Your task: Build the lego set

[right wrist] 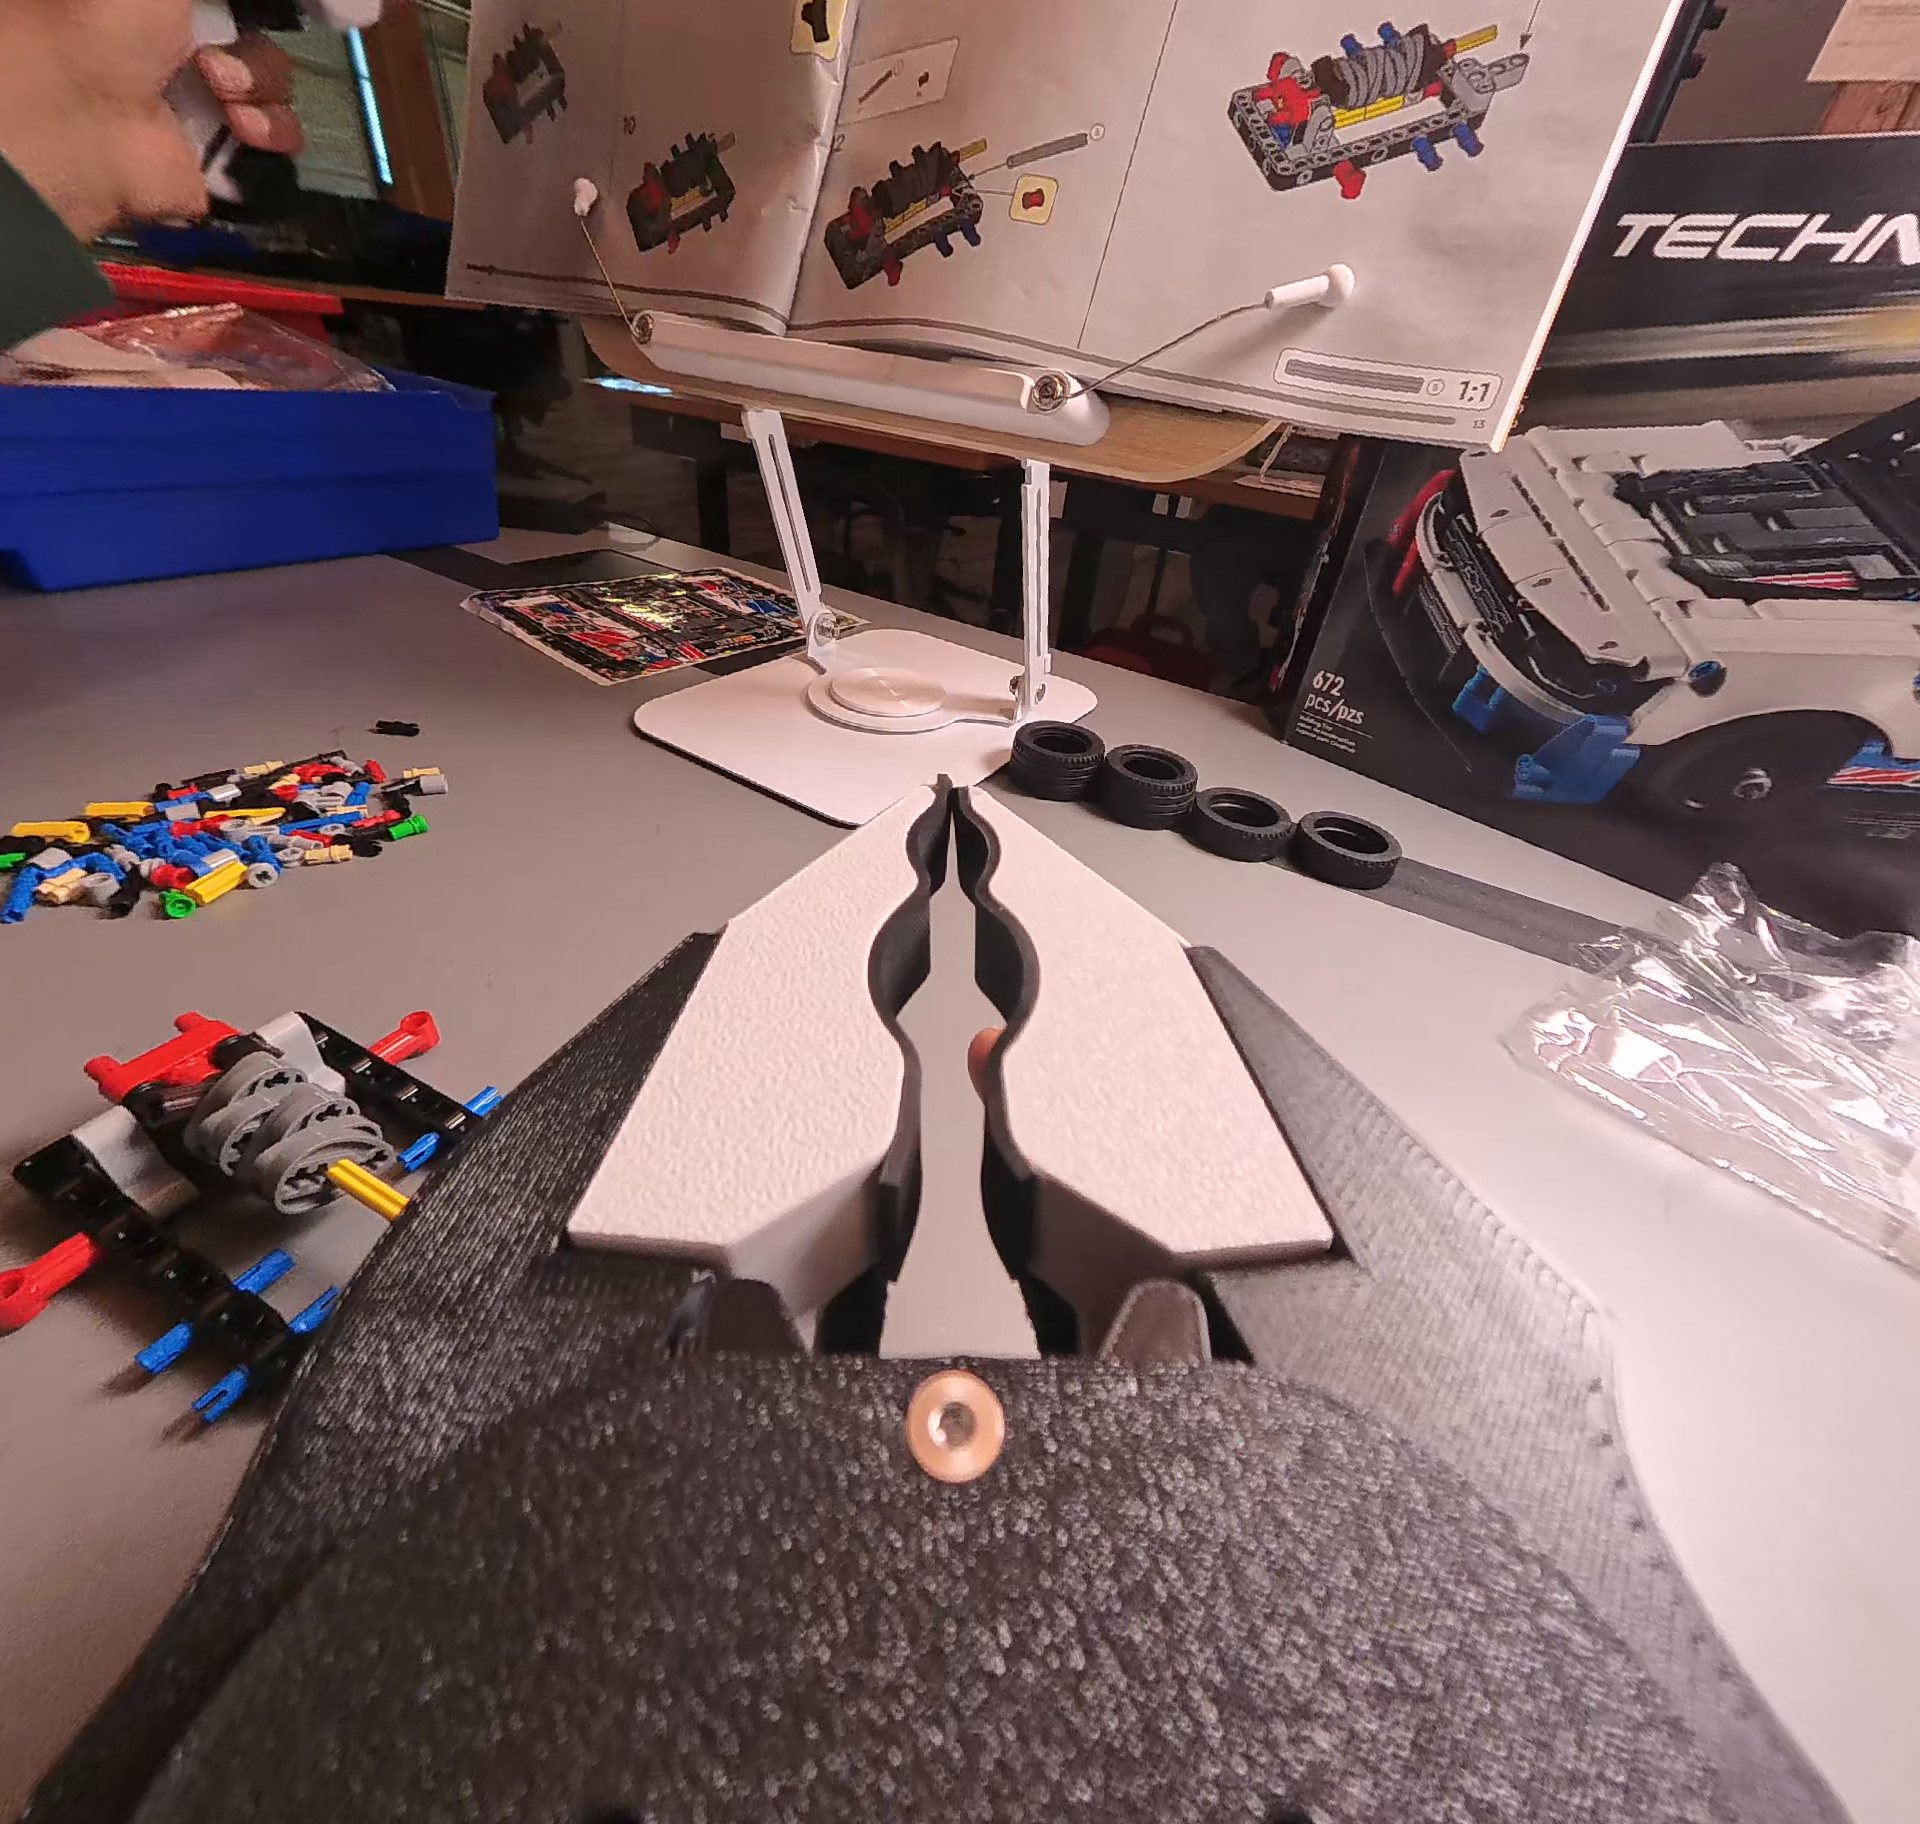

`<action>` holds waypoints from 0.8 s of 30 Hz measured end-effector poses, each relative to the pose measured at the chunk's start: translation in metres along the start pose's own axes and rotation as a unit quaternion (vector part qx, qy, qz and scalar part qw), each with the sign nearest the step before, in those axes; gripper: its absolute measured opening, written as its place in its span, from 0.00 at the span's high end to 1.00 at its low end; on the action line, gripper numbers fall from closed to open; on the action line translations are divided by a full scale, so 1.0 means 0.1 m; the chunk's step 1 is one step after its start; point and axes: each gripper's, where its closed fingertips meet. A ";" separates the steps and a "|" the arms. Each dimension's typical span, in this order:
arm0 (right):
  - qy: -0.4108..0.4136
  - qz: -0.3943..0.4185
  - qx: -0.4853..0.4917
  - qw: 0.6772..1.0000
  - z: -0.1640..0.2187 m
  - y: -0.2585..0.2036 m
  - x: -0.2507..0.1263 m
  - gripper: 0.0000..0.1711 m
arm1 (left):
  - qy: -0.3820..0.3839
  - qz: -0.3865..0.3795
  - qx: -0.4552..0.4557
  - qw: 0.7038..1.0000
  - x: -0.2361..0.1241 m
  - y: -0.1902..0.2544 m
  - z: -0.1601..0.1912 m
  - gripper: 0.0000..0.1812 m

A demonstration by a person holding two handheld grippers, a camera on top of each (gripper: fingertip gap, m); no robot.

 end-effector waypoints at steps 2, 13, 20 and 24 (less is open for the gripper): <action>0.001 0.000 -0.001 1.000 0.00 0.00 0.00 1.00 | -0.027 0.044 0.002 0.999 -0.17 0.22 0.06 1.00; 0.010 -0.021 -0.026 0.999 -0.11 -0.12 -0.09 1.00 | -0.270 0.252 0.082 0.926 -1.83 1.13 1.20 0.98; 0.012 -0.043 -0.046 0.998 -0.16 -0.27 -0.07 1.00 | -0.467 0.277 0.099 0.834 -2.71 1.00 2.28 0.93; 0.007 -0.043 -0.064 0.997 -0.15 -0.29 -0.07 1.00 | -0.491 0.276 0.128 0.816 -2.75 0.97 2.44 0.93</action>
Point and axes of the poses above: each gripper's, where its closed fingertips meet, x out along the fingers, z out of its underside, y = z × x across the jaws, and after that the axes turned 9 degrees about -z, right-handed
